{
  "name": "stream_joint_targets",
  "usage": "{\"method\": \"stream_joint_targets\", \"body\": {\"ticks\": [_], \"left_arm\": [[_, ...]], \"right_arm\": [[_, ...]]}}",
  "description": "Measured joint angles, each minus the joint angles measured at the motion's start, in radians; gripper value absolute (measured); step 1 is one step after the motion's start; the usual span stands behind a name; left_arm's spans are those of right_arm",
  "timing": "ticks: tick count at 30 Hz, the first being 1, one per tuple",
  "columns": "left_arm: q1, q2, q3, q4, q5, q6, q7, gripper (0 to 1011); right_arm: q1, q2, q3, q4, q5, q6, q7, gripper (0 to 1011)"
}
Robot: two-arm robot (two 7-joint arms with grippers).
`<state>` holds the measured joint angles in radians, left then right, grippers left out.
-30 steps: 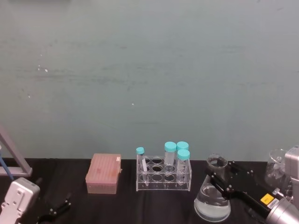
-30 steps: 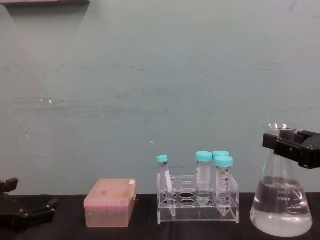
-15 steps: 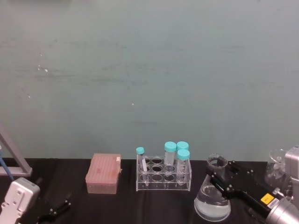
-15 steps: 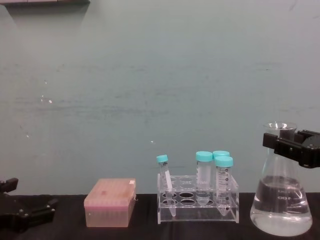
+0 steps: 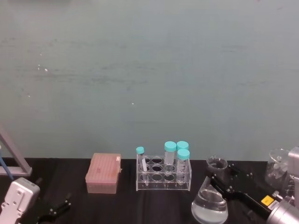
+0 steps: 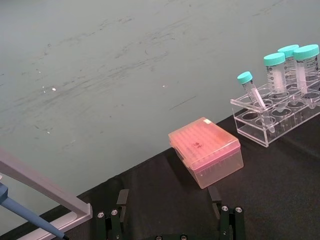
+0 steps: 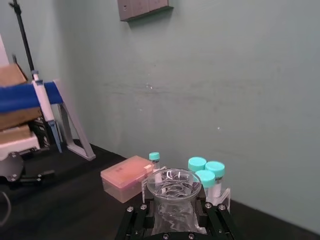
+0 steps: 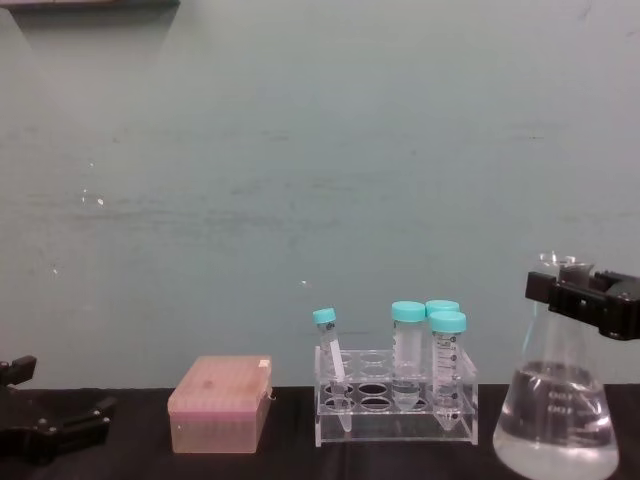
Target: Pick up the beaker with the right gripper, shake it three times, and then put it down.
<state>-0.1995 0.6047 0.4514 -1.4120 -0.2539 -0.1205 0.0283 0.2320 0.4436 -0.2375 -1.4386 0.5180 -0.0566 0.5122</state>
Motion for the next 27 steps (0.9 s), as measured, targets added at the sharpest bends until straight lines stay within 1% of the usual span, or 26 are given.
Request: {"method": "stream_joint_targets", "body": {"ticks": [3,8,12,18,21,27], "left_arm": [[0.0,0.0,0.0,0.0,0.0,0.0,0.0,1000],[0.0,0.0,0.0,0.0,0.0,0.0,0.0,1000],[0.0,0.0,0.0,0.0,0.0,0.0,0.0,1000],[0.0,0.0,0.0,0.0,0.0,0.0,0.0,1000],[0.0,0.0,0.0,0.0,0.0,0.0,0.0,1000],[0.0,0.0,0.0,0.0,0.0,0.0,0.0,1000]], "right_arm": [[0.003,-0.005,0.002,0.015,0.032,0.015,0.003,461],[0.015,-0.01,-0.004,0.036,0.042,0.015,-0.008,461],[0.032,-0.014,-0.012,0.053,0.032,0.002,-0.024,461],[0.067,-0.021,-0.026,0.085,-0.008,-0.019,-0.046,461],[0.078,-0.027,-0.027,0.096,-0.019,-0.027,-0.05,461],[0.085,-0.04,-0.028,0.111,-0.025,-0.036,-0.051,461]]}}
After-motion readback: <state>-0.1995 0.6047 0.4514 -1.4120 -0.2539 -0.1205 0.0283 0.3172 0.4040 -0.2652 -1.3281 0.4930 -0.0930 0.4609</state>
